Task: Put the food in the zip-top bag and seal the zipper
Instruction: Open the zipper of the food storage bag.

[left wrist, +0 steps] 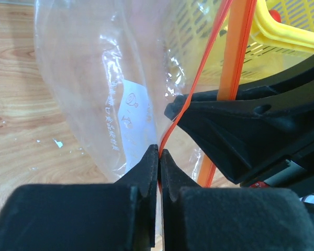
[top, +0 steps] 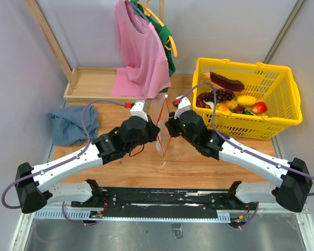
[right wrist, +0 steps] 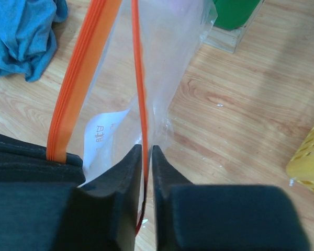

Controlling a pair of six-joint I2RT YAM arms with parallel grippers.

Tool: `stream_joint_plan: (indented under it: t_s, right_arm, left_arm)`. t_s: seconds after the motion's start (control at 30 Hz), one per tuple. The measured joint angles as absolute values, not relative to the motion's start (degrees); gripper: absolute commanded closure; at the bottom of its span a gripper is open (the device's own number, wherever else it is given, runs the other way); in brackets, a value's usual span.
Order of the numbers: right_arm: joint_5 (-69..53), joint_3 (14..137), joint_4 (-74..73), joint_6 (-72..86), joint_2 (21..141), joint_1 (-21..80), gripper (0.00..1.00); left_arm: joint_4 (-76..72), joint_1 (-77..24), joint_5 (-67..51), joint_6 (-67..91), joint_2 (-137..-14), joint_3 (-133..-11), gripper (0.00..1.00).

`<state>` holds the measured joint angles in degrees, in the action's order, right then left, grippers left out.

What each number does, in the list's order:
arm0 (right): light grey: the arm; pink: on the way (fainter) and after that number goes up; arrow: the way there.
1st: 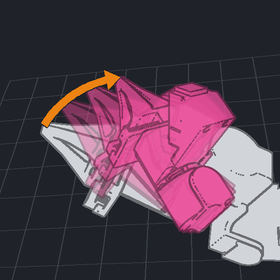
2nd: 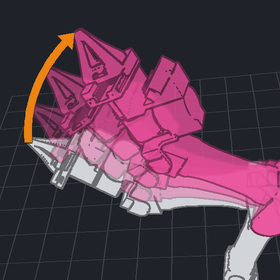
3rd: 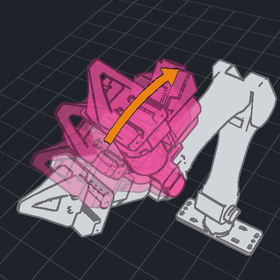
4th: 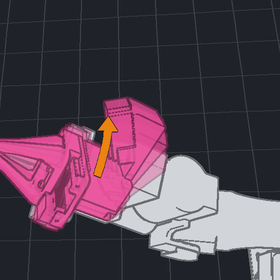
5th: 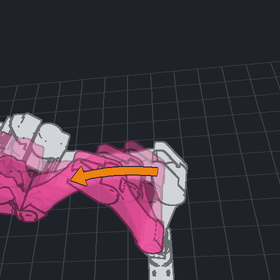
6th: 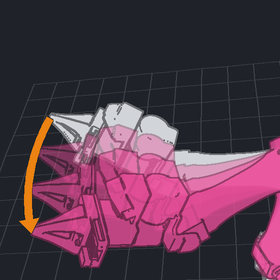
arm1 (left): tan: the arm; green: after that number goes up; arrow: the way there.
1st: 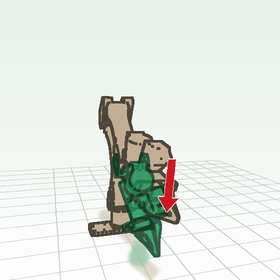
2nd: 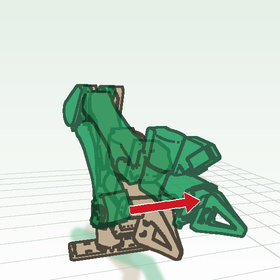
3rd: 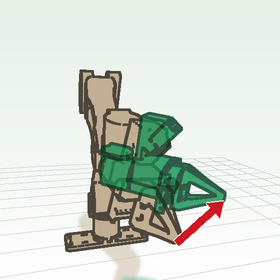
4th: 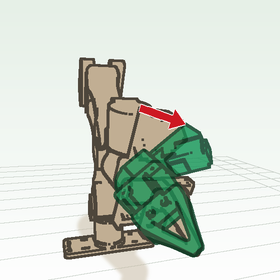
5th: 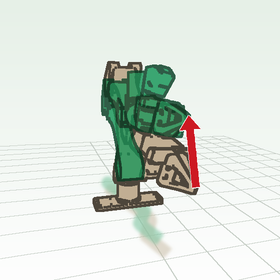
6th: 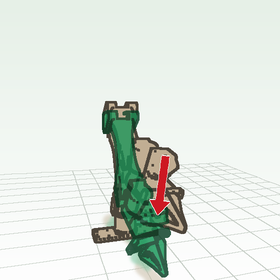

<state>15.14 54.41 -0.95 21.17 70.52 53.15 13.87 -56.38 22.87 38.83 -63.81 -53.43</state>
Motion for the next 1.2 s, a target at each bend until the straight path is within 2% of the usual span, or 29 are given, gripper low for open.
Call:
stream_joint_plan:
  t_s: [0.07,0.3,0.43,0.63,0.7,0.77,0.93,1.0,1.2]
  right_arm:
    - [15.4,54.0,-0.6,21.3,70.4,53.2,0.99]
    - [15.9,51.7,1.4,23.1,69.5,53.7,0.99]
    - [15.8,51.4,2.4,24.5,69.2,54.4,0.99]
    - [15.5,51.4,3.3,25.6,69.5,55.1,0.99]
    - [15.5,51.4,3.5,25.7,69.8,55.1,0.99]
    - [15.5,51.4,3.5,25.7,70.1,55.1,0.99]
    - [16.6,51.4,2.9,25.5,70.2,55.1,1.00]
    - [17.8,51.4,2.4,25.3,70.2,55.1,0.99]
    - [18.7,51.5,0.8,24.9,70.2,55.0,0.99]
  left_arm:
    - [14.4,-56.4,23.7,39.1,-63.8,-53.4,0.85]
    - [16.9,-56.4,25.9,39.5,-64.3,-53.5,0.59]
    - [18.0,-56.4,26.3,39.6,-65.9,-54.3,0.51]
    - [18.5,-56.4,26.3,39.7,-68.2,-55.3,0.48]
    - [18.6,-56.4,26.3,39.7,-68.8,-55.5,0.50]
    - [18.6,-56.4,26.3,39.7,-69.2,-55.6,0.56]
    - [21.3,-56.4,28.6,39.9,-69.3,-56.6,0.89]
    - [23.7,-56.4,30.3,39.8,-69.1,-57.7,0.97]
    - [33.8,-56.4,36.2,40.2,-66.4,-63.0,1.00]
